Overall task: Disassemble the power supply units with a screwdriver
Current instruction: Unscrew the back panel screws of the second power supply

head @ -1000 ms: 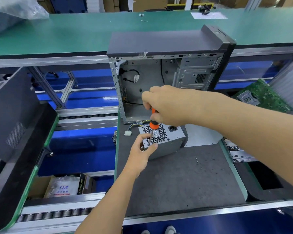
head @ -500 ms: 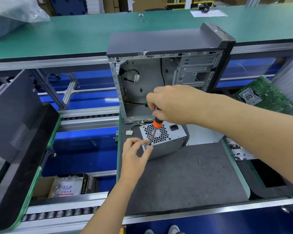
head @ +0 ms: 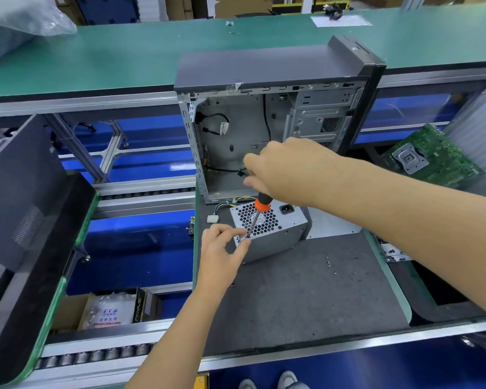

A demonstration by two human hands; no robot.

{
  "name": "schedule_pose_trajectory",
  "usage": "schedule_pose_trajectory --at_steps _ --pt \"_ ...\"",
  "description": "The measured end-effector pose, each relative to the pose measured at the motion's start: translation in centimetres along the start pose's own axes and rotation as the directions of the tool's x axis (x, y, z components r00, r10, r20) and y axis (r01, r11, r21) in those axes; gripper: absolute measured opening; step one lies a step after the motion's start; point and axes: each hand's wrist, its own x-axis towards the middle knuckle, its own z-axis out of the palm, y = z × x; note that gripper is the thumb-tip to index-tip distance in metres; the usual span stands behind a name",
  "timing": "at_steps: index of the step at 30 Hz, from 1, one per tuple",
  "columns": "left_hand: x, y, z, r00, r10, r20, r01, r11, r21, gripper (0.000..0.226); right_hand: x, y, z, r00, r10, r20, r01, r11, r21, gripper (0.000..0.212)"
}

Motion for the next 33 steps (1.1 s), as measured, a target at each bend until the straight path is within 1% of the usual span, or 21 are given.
schedule_pose_trajectory --at_steps 2,3,5,6,7,10,11,12,14,15,17,19,22,25,28,33 --pt "0.1 0.0 0.0 1.0 0.017 0.011 -0.017 1.0 0.021 0.015 0.2 0.2 0.1 0.998 -0.055 0.001 0.055 0.991 0.122 0.019" --pt "0.2 0.0 0.0 1.0 0.025 0.015 -0.026 0.999 0.031 0.014 0.3 0.4 0.1 0.997 -0.076 0.002 0.074 0.979 0.189 0.016" --pt "0.4 -0.1 0.0 0.999 0.037 0.02 -0.037 0.998 0.041 0.014 0.3 0.6 0.1 0.997 -0.069 0.043 0.052 0.949 0.311 0.032" --pt "0.5 -0.1 0.0 0.999 0.035 0.023 -0.036 0.999 0.037 0.014 0.3 0.6 0.1 0.996 -0.054 0.068 0.027 0.937 0.348 0.04" --pt "0.6 -0.1 0.0 0.999 0.028 0.03 -0.029 0.999 0.03 0.013 0.3 0.7 0.1 0.996 -0.044 0.077 0.013 0.928 0.373 0.043" --pt "0.8 -0.1 -0.2 0.998 0.0 0.058 0.0 1.0 0.0 0.013 0.3 0.5 0.3 0.996 -0.019 0.083 -0.016 0.919 0.394 0.036" --pt "0.9 -0.1 -0.3 0.998 -0.002 0.066 0.002 1.0 -0.003 0.013 0.2 0.5 0.4 0.996 0.008 0.084 -0.039 0.927 0.374 0.043" --pt "1.0 0.0 -0.3 0.997 -0.002 0.072 0.002 1.0 -0.003 0.013 0.1 0.5 0.4 0.996 0.041 0.081 -0.065 0.944 0.322 0.049" --pt "1.0 0.0 -0.4 0.996 -0.01 0.084 0.01 1.0 -0.005 0.014 0.1 0.3 0.3 0.996 0.076 0.055 -0.083 0.987 0.141 0.053" --pt "1.1 0.0 -0.5 0.996 -0.016 0.091 0.016 1.0 -0.006 0.014 0.2 0.2 0.3 0.996 0.074 0.055 -0.077 0.995 0.066 0.051" --pt "1.1 0.1 -0.5 0.994 -0.024 0.104 0.024 1.0 -0.003 0.013 0.2 0.3 0.1 0.997 0.063 0.055 -0.064 0.998 0.029 0.042" --pt "1.2 0.2 -0.6 0.992 -0.033 0.119 0.034 0.999 -0.005 0.011 0.2 0.5 0.1 0.998 0.022 0.057 -0.026 0.996 0.085 0.03" --pt "1.4 0.3 -0.6 0.988 -0.065 0.139 0.07 0.997 -0.03 0.008 0.1 0.8 0.4 0.999 -0.035 0.017 0.03 0.963 0.269 0.012" --pt "1.5 0.4 -0.7 0.987 -0.077 0.143 0.082 0.996 -0.034 0.007 0.0 0.8 0.5 0.998 -0.058 0.003 0.052 0.929 0.367 0.019" --pt "1.5 0.4 -0.7 0.988 -0.065 0.143 0.07 0.997 -0.03 0.007 0.1 0.6 0.5 0.998 -0.057 0.007 0.05 0.925 0.377 0.023" --pt "1.7 0.2 -0.6 0.984 -0.074 0.161 0.081 0.996 -0.035 0.006 0.0 0.8 0.7 0.999 -0.037 -0.007 0.037 0.915 0.402 0.022"
